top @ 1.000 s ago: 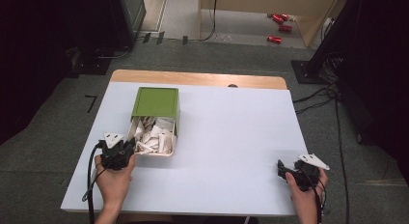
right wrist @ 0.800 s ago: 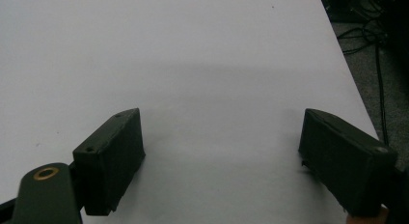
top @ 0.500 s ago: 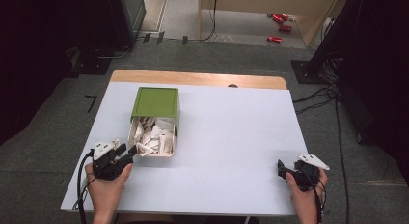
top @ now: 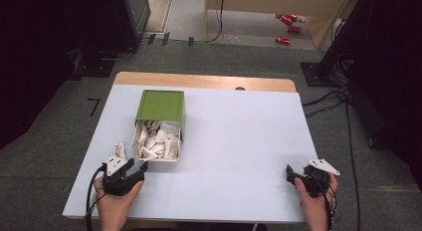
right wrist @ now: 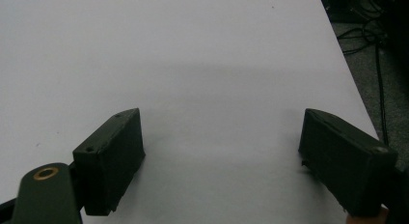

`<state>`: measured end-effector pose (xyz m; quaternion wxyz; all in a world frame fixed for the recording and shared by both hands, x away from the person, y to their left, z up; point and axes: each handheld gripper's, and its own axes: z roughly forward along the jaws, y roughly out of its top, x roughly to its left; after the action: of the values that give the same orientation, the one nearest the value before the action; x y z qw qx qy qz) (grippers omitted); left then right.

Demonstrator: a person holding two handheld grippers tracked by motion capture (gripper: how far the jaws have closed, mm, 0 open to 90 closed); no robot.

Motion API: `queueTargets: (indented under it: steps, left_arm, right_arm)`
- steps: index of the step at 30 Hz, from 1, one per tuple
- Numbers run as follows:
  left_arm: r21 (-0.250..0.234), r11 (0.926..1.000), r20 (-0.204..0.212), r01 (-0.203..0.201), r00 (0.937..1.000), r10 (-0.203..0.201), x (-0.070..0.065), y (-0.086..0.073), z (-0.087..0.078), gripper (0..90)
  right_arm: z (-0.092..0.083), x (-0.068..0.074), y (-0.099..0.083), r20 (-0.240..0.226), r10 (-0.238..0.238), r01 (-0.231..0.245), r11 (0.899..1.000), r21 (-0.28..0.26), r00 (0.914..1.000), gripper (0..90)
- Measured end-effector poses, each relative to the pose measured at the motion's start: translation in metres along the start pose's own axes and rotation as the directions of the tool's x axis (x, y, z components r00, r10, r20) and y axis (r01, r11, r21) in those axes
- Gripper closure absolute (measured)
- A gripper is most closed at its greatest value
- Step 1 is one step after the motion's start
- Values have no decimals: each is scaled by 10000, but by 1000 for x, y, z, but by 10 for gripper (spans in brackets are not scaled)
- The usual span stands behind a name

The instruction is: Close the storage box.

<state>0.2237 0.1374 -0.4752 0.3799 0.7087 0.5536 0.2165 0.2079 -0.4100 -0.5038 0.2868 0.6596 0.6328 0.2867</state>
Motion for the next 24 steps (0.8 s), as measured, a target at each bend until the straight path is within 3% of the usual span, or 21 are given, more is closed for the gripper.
queueTargets:
  steps: [9, 24]
  left_arm:
    - [310, 9993, -74, -219, 9997, 222, -6, -1, 10, 494]
    - [233, 9997, -56, 6, 10000, -4, -4, 14, 19, 502]
  right_arm:
    - [0, 0, 0, -6, 3, -3, 10000, 2, 10000, 156]
    - [0, 0, 0, -6, 0, 0, 10000, 2, 10000, 156]
